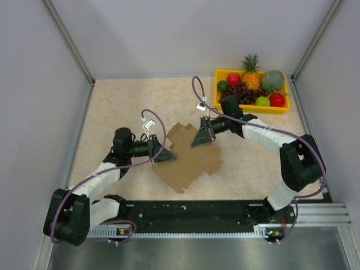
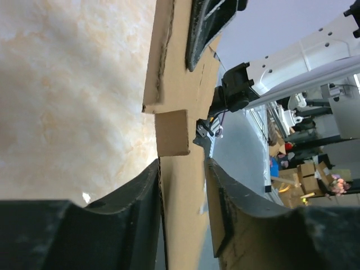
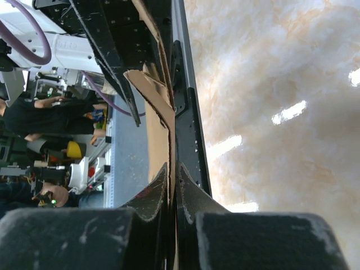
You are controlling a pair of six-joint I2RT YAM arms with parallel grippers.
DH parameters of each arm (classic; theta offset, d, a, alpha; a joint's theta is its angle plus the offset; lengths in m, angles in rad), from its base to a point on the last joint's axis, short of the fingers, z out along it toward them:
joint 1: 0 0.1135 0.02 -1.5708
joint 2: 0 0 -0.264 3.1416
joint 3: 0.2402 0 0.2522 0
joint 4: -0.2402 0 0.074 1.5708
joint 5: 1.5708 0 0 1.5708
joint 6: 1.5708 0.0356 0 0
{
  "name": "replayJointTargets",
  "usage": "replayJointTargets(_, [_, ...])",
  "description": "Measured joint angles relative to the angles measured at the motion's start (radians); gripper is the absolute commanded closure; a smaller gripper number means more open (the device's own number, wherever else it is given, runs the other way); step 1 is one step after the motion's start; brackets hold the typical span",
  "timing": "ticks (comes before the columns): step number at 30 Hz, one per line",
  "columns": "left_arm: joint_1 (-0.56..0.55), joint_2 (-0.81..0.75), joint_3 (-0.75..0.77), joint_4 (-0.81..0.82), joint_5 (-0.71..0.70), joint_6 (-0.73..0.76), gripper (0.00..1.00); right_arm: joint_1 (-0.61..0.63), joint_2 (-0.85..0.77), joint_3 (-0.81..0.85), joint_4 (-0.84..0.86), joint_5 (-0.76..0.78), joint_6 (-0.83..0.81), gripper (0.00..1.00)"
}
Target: Fold the paper box
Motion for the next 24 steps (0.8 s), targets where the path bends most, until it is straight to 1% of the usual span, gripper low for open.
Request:
replayJointTargets(2, [-0.004, 0.005, 0.000, 0.029, 0.006, -0.014, 0.81, 0.000, 0.000, 0.000, 0.030, 0.001, 0.024, 1.00])
replayJointTargets(3, [-0.003, 0.010, 0.000, 0.039, 0.006, -0.019, 0.85, 0.000, 0.000, 0.000, 0.034, 0.001, 0.031, 0.95])
replayJointTargets(4, [-0.003, 0.016, 0.000, 0.045, 0.005, -0.021, 0.96, 0.000, 0.000, 0.000, 0.034, 0.011, 0.033, 0.92])
replayJointTargets(5, [-0.003, 0.024, 0.002, 0.045, 0.002, -0.020, 1.00, 0.000, 0.000, 0.000, 0.031, 0.021, 0.032, 0.89])
replayJointTargets(6, [-0.003, 0.034, 0.004, 0.039, -0.004, -0.017, 1.00, 0.000, 0.000, 0.000, 0.027, 0.037, 0.032, 0.83])
replayJointTargets(9, [-0.003, 0.072, 0.016, 0.019, -0.023, -0.007, 1.00, -0.002, -0.002, 0.000, 0.011, 0.084, 0.025, 0.70])
replayJointTargets(13, [-0.010, 0.140, 0.032, 0.026, -0.024, -0.003, 1.00, 0.000, -0.016, -0.019, 0.012, 0.159, 0.011, 0.69])
replayJointTargets(17, [-0.012, 0.187, 0.032, 0.038, -0.025, -0.006, 1.00, 0.000, -0.045, -0.058, -0.011, 0.229, -0.018, 0.77])
replayJointTargets(19, [-0.013, 0.210, 0.032, 0.051, -0.032, -0.006, 1.00, 0.000, -0.060, -0.074, -0.031, 0.272, -0.036, 0.78])
replayJointTargets(20, [-0.013, 0.225, 0.032, 0.055, -0.039, -0.006, 1.00, 0.000, -0.068, -0.081, -0.039, 0.290, -0.044, 0.78])
replayJointTargets(23, [-0.015, 0.283, 0.032, 0.084, -0.050, -0.014, 1.00, 0.009, -0.100, -0.113, -0.055, 0.357, -0.066, 0.68])
replayJointTargets(24, [-0.015, 0.303, 0.032, 0.103, -0.051, -0.019, 1.00, 0.013, -0.111, -0.125, -0.063, 0.378, -0.072, 0.67])
